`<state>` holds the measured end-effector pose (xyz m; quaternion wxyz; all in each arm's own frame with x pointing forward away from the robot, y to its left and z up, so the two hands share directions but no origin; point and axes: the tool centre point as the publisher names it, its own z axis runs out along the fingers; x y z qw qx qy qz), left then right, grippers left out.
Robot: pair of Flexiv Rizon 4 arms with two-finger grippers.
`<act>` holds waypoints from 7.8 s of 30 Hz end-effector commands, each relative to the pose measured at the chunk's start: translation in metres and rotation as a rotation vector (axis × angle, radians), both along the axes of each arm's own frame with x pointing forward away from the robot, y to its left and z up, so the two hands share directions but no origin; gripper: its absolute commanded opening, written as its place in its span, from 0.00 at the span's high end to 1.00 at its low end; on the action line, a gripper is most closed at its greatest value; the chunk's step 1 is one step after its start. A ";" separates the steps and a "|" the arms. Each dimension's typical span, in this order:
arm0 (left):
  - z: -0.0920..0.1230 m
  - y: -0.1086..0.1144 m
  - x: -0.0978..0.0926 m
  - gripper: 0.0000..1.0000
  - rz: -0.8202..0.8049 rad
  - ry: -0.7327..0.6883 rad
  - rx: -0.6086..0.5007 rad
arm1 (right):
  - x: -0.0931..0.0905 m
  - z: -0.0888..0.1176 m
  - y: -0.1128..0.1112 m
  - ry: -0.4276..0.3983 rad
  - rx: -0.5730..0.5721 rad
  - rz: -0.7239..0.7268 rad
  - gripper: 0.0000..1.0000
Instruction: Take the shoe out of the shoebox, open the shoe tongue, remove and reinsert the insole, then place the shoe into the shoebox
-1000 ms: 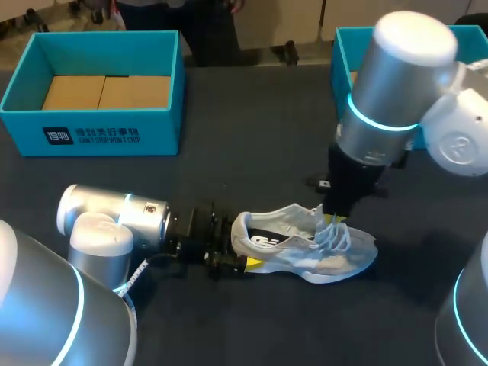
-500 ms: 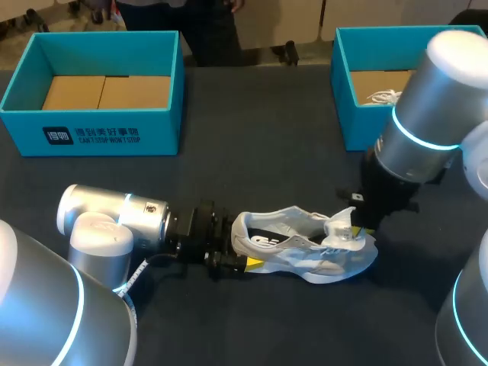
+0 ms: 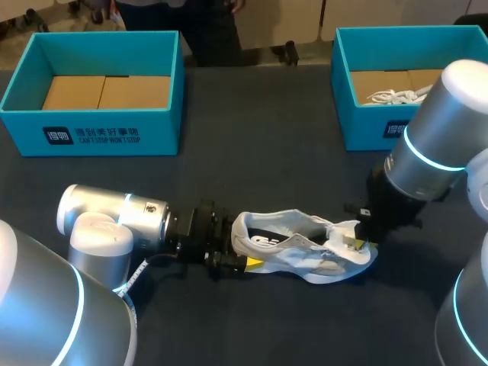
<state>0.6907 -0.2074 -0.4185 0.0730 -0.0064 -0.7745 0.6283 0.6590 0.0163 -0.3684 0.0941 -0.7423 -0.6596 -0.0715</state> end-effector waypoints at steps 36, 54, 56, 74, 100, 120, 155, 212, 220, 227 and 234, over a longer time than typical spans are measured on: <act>0.000 0.000 0.000 1.00 -0.001 0.000 0.002 | 0.029 0.171 0.101 -0.160 -0.289 0.708 1.00; 0.000 0.000 0.000 1.00 -0.001 0.000 0.002 | 0.033 0.141 0.147 -0.197 -0.282 1.071 1.00; 0.000 0.000 0.000 1.00 -0.001 0.000 0.002 | 0.033 0.126 0.160 -0.222 -0.272 1.168 1.00; 0.000 0.000 0.000 1.00 -0.001 0.000 0.002 | 0.031 0.091 0.176 -0.311 -0.232 1.336 1.00; 0.000 0.000 0.000 1.00 -0.001 0.000 0.002 | 0.050 0.020 0.166 -0.372 -0.223 1.385 1.00; 0.000 0.000 0.000 1.00 -0.001 0.000 0.002 | 0.037 -0.019 0.146 -0.302 -0.201 1.428 1.00; 0.000 0.000 0.000 1.00 -0.001 0.000 0.002 | 0.043 -0.042 0.110 -0.198 -0.112 1.384 0.62; 0.000 0.000 0.000 1.00 -0.001 0.000 0.002 | 0.007 0.016 0.100 -0.470 0.004 1.363 1.00; 0.000 0.000 0.000 1.00 -0.001 0.000 0.002 | 0.014 0.024 0.113 -0.481 0.060 1.506 1.00; 0.000 0.000 0.000 1.00 -0.001 0.000 0.002 | 0.014 0.034 0.116 -0.504 0.046 1.540 1.00; 0.000 0.000 0.000 1.00 -0.001 0.000 0.002 | 0.019 0.033 0.120 -0.451 0.081 1.610 0.75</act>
